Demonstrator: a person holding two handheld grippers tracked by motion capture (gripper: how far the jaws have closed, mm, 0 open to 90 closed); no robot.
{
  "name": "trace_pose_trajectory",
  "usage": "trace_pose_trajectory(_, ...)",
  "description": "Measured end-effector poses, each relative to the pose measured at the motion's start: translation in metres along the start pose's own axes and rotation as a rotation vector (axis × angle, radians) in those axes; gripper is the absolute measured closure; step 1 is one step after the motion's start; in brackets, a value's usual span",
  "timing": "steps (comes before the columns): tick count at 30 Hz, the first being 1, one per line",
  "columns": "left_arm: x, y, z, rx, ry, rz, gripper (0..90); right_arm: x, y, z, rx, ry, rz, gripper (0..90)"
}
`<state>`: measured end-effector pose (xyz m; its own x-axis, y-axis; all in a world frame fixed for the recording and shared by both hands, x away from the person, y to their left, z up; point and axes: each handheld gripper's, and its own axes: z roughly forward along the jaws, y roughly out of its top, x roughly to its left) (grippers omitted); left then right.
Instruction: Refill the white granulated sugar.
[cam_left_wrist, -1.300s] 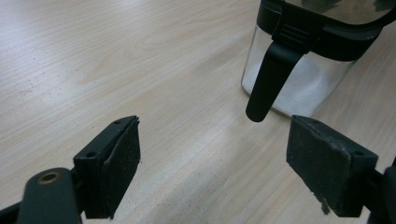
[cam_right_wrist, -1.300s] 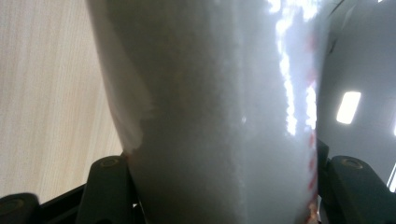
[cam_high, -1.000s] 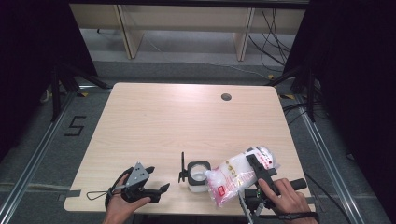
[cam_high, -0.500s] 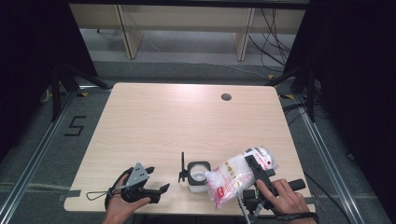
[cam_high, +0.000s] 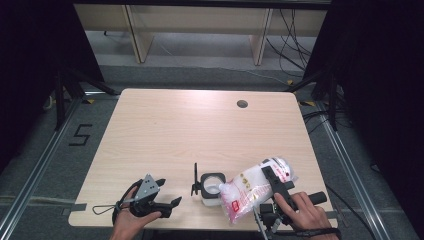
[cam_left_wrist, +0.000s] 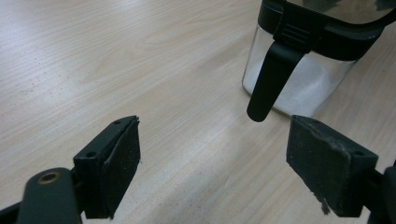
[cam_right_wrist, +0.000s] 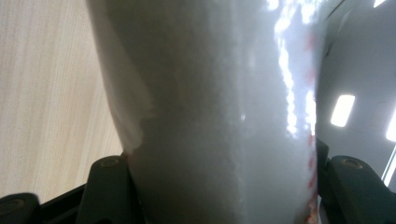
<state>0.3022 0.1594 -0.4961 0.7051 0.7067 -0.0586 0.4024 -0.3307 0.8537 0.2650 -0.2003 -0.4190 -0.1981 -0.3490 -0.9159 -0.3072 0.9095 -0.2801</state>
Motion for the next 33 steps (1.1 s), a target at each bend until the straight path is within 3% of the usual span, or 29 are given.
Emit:
trace_pose_trajectory(2, 0.0, 0.0, -0.001, 0.005, -0.005, 0.013, 17.0, -0.003, 0.001, 0.001, -0.014, 0.016, -0.038, 41.9)
trace_pose_trajectory(3, -0.001, 0.0, -0.001, 0.006, -0.004, -0.003, 17.0, 0.006, 0.0, -0.002, 0.045, -0.004, 0.089, 41.9)
trace_pose_trajectory(4, 0.001, 0.0, -0.001, 0.008, -0.003, 0.01, 17.0, 0.007, 0.0, -0.003, 0.05, 0.002, 0.103, 41.9)
trace_pose_trajectory(6, 0.002, 0.001, -0.001, 0.006, -0.001, 0.022, 17.0, 0.006, 0.0, -0.002, 0.044, -0.004, 0.084, 41.9)
trace_pose_trajectory(8, -0.001, 0.0, -0.001, -0.001, 0.0, -0.013, 17.0, 0.007, 0.001, -0.003, 0.06, 0.017, 0.096, 41.9)
trace_pose_trajectory(10, 0.001, 0.001, -0.001, 0.001, -0.005, 0.021, 17.0, 0.007, 0.002, -0.004, 0.066, 0.021, 0.094, 41.9)
trace_pose_trajectory(11, 0.0, 0.0, -0.001, 0.006, -0.002, -0.003, 17.1, 0.008, 0.002, -0.004, 0.069, 0.022, 0.117, 41.9)
trace_pose_trajectory(14, -0.001, 0.0, -0.001, 0.001, -0.004, -0.002, 17.0, 0.005, 0.002, -0.004, 0.062, 0.027, 0.082, 42.0)
trace_pose_trajectory(15, 0.0, 0.0, -0.001, 0.009, -0.003, 0.005, 17.0, 0.007, 0.002, -0.004, 0.062, 0.014, 0.108, 42.0)
trace_pose_trajectory(16, 0.0, 0.0, -0.001, 0.006, -0.002, 0.0, 17.0, 0.005, 0.002, -0.003, 0.05, 0.005, 0.073, 42.0)
trace_pose_trajectory(17, 0.0, 0.0, -0.001, 0.006, -0.002, 0.0, 17.0, 0.009, 0.003, -0.004, 0.065, 0.015, 0.107, 42.0)
trace_pose_trajectory(18, 0.0, 0.0, -0.001, 0.008, -0.002, 0.002, 17.0, 0.006, 0.003, -0.003, 0.061, 0.016, 0.064, 42.0)
trace_pose_trajectory(20, -0.001, 0.0, 0.0, -0.005, -0.004, -0.01, 17.1, 0.007, 0.003, -0.003, 0.043, 0.001, 0.062, 42.0)
trace_pose_trajectory(22, 0.0, 0.0, -0.001, 0.007, 0.0, -0.001, 17.0, 0.006, 0.003, -0.004, 0.053, 0.017, 0.063, 41.9)
trace_pose_trajectory(23, 0.0, 0.0, -0.001, 0.008, -0.002, 0.003, 17.0, 0.007, 0.004, -0.004, 0.066, 0.023, 0.086, 42.0)
trace_pose_trajectory(33, 0.002, 0.001, 0.0, -0.001, 0.001, 0.007, 17.0, 0.008, 0.004, -0.003, 0.056, 0.021, 0.08, 42.0)
